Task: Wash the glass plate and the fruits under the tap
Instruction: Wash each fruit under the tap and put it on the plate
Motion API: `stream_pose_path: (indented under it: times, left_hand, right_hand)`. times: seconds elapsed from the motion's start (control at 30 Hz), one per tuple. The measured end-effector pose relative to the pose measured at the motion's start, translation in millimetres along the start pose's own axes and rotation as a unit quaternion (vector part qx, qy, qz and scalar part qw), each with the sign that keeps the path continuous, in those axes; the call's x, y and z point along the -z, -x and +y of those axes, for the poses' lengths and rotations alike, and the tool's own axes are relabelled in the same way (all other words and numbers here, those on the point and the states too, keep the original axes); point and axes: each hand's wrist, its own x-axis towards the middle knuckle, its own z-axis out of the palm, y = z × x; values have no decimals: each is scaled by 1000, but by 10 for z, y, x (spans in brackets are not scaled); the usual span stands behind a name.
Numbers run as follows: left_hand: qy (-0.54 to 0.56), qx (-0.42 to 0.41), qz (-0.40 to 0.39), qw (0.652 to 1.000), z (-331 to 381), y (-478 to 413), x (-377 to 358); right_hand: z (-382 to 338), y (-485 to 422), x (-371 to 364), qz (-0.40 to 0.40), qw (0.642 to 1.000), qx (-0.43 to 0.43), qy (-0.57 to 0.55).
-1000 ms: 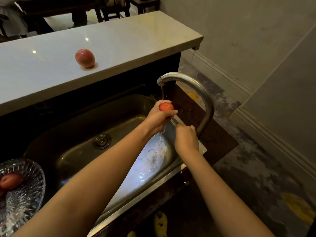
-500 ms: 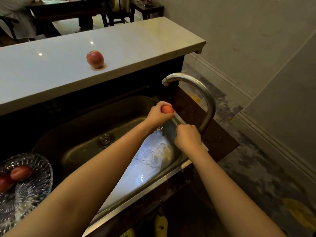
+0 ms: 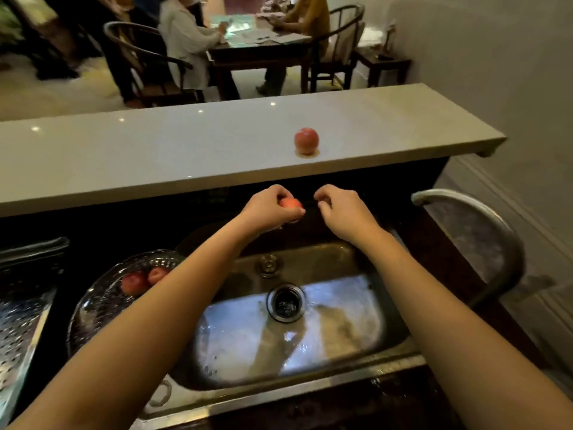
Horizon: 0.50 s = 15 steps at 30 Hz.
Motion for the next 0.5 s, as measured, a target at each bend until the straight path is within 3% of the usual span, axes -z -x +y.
stream_pose_path:
  times: [0.23, 0.5]
  left_hand:
    - [-46, 44, 45, 997, -407, 486, 948]
    - [-147, 166, 156, 963, -1521, 1141, 1156]
  right_hand:
    - [-891, -507, -353, 19, 967, 244, 63]
    - [-1213, -693, -1033, 6, 940, 256, 226]
